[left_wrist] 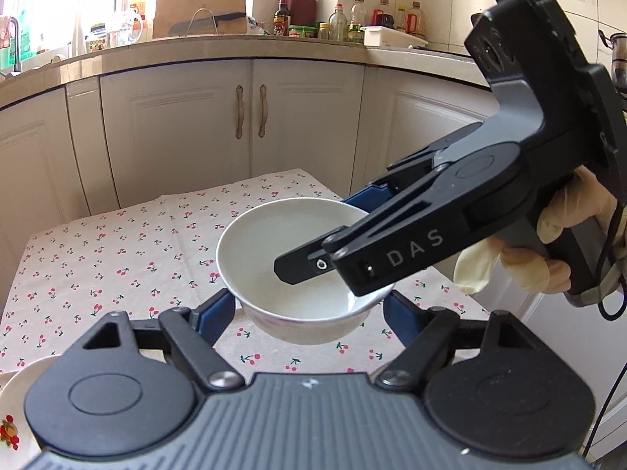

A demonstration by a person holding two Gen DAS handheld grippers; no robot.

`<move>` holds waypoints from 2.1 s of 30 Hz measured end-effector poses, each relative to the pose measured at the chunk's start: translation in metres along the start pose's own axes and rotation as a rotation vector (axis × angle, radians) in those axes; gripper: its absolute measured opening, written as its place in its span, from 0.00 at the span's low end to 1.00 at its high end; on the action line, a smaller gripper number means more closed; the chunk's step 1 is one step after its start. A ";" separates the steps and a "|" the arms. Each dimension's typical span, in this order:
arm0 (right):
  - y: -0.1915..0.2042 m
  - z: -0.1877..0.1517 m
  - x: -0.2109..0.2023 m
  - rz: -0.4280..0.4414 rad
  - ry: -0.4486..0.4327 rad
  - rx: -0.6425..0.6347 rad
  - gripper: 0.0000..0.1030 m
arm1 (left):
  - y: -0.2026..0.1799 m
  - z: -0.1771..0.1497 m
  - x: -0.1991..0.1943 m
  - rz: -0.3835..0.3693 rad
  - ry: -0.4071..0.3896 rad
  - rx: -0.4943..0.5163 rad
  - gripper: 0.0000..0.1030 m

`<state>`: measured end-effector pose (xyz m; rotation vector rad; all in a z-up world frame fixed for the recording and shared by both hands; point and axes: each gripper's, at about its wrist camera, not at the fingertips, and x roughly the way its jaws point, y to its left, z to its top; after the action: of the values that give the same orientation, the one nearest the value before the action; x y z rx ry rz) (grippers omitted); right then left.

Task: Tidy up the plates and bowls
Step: 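Lift the bowl with the right tool and carry it over the nested bowls, then lower the bowl into the nested bowls and open the right tool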

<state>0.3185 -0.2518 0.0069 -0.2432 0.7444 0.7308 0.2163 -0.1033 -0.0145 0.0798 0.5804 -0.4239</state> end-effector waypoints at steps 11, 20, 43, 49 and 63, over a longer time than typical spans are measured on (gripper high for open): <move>0.024 -0.011 -0.033 -0.028 -0.019 -0.013 0.67 | -0.014 -0.007 -0.032 -0.026 -0.020 0.024 0.80; 0.045 -0.027 -0.054 -0.050 -0.018 -0.014 0.67 | -0.025 -0.021 -0.056 -0.063 -0.019 0.031 0.80; 0.072 -0.078 -0.066 -0.072 0.031 0.075 0.67 | -0.042 -0.056 -0.066 -0.138 0.043 0.051 0.80; 0.072 -0.082 -0.063 -0.068 0.040 0.083 0.67 | -0.041 -0.059 -0.065 -0.143 0.054 0.047 0.80; 0.073 -0.087 -0.059 -0.058 0.044 0.097 0.68 | -0.040 -0.064 -0.065 -0.154 0.073 0.032 0.80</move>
<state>0.1926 -0.2678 -0.0113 -0.1921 0.8092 0.6342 0.1178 -0.1032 -0.0305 0.0817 0.6545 -0.5817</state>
